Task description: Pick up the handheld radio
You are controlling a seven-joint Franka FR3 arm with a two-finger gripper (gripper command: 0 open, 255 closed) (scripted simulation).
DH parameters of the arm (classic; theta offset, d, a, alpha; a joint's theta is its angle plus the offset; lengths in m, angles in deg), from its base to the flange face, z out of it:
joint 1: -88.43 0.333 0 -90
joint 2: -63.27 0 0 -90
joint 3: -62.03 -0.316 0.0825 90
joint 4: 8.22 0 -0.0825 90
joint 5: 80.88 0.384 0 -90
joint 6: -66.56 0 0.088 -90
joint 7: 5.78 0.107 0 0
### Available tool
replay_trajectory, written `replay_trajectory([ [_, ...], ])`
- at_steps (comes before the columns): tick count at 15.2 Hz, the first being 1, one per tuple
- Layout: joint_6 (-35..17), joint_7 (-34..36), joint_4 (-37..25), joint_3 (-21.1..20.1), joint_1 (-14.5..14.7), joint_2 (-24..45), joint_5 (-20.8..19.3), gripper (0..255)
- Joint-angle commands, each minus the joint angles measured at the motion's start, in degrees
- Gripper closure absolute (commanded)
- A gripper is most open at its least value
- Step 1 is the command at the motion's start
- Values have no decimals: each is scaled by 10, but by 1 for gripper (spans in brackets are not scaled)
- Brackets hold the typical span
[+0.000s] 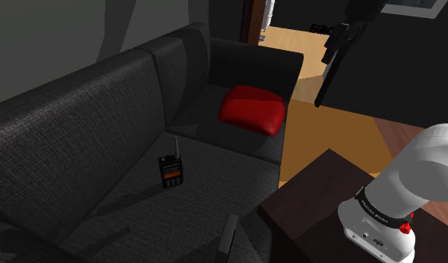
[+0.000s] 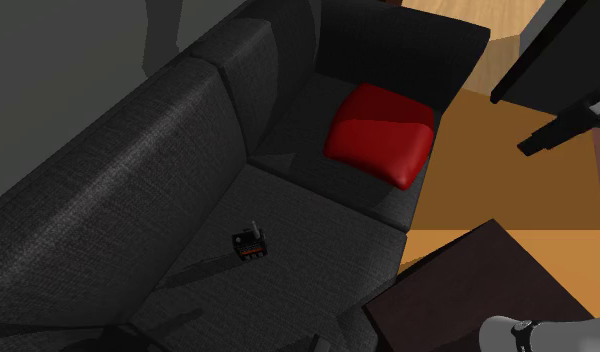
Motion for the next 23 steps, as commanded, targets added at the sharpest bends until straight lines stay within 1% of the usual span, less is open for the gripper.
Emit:
replay_trajectory([
  [1, 0, 0, 0, 0, 0, 0, 0, 0],
  [6, -62, 5, -2, -26, 26, 76, 18, 0],
  [12, -130, 8, -22, -58, 55, 177, 34, 0],
  [18, -186, 13, -61, -91, 78, 285, 40, 0],
  [23, -222, 19, -106, -119, 97, 378, 36, 0],
])
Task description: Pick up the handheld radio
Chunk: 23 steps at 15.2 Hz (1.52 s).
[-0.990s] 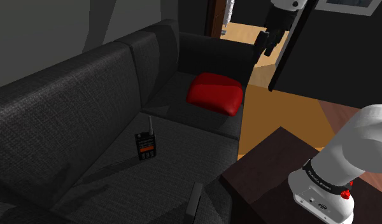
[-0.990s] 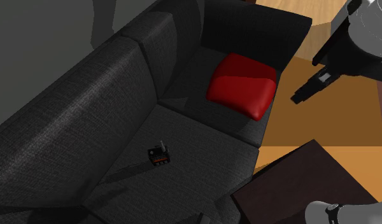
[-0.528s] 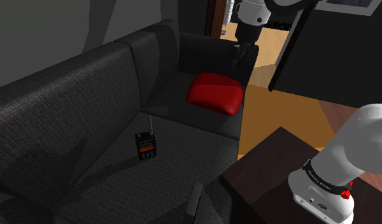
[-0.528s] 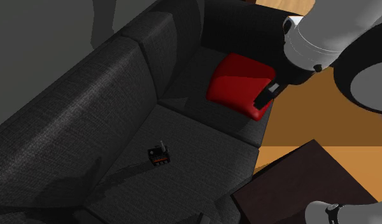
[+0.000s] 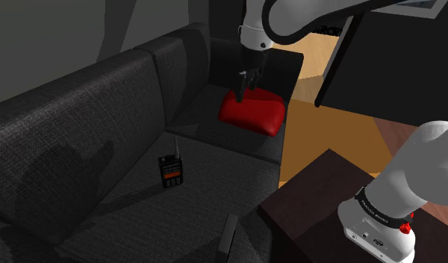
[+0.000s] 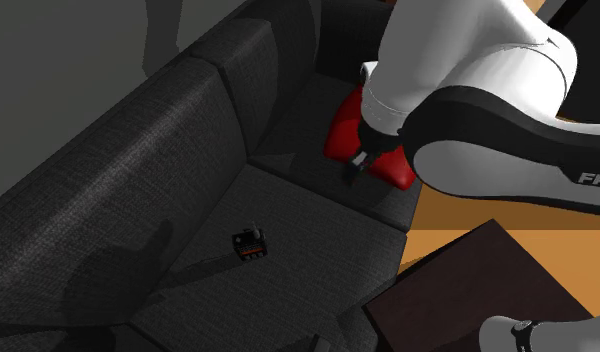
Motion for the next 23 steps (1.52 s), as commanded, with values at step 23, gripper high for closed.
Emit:
replay_trajectory([
  [23, -24, 30, -372, -73, 140, 463, -104, 0],
])
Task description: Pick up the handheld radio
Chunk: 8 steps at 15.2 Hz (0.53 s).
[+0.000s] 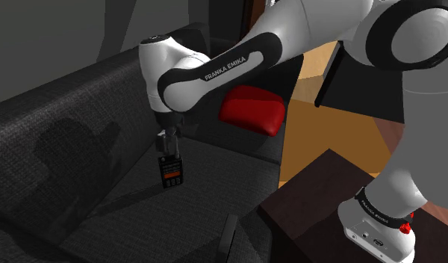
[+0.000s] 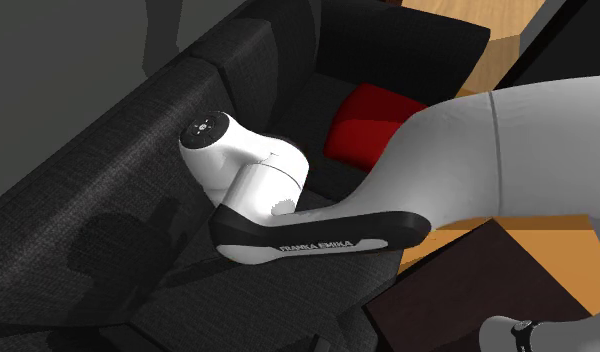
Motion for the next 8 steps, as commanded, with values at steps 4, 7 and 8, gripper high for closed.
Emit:
replay_trajectory([
  [4, 2, -2, -61, 0, 26, 67, -14, 0],
  [7, -14, -1, -57, 3, 27, 79, -18, 0],
  [8, -19, 0, -56, 4, 28, 83, -19, 0],
])
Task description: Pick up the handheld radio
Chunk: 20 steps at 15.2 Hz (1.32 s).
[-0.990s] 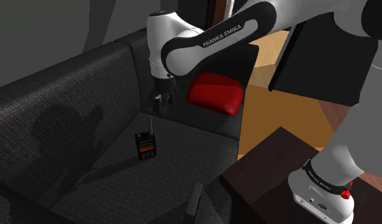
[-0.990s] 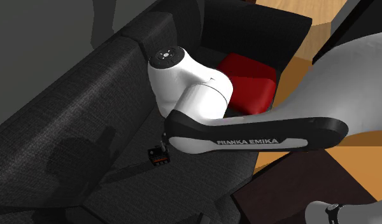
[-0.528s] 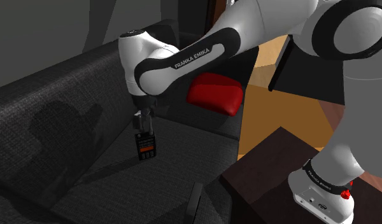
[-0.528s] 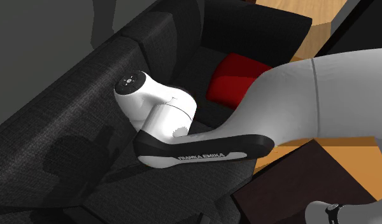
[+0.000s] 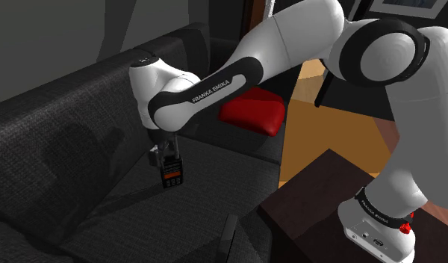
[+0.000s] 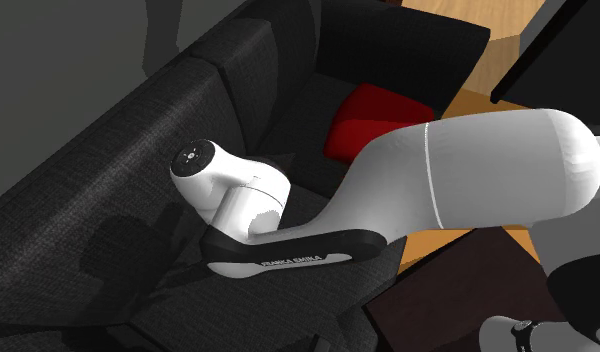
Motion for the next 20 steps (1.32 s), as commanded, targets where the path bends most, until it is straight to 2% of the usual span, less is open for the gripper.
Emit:
replay_trajectory([
  [1, -11, 1, 2, 2, 1, 9, -3, 0],
  [3, -14, 2, 2, 2, 2, 12, -3, 0],
  [4, -12, 1, -1, 3, 2, 14, -3, 255],
  [13, -14, 2, 2, 2, 2, 12, -3, 255],
  [20, 23, -2, -7, -4, -2, -17, 5, 255],
])
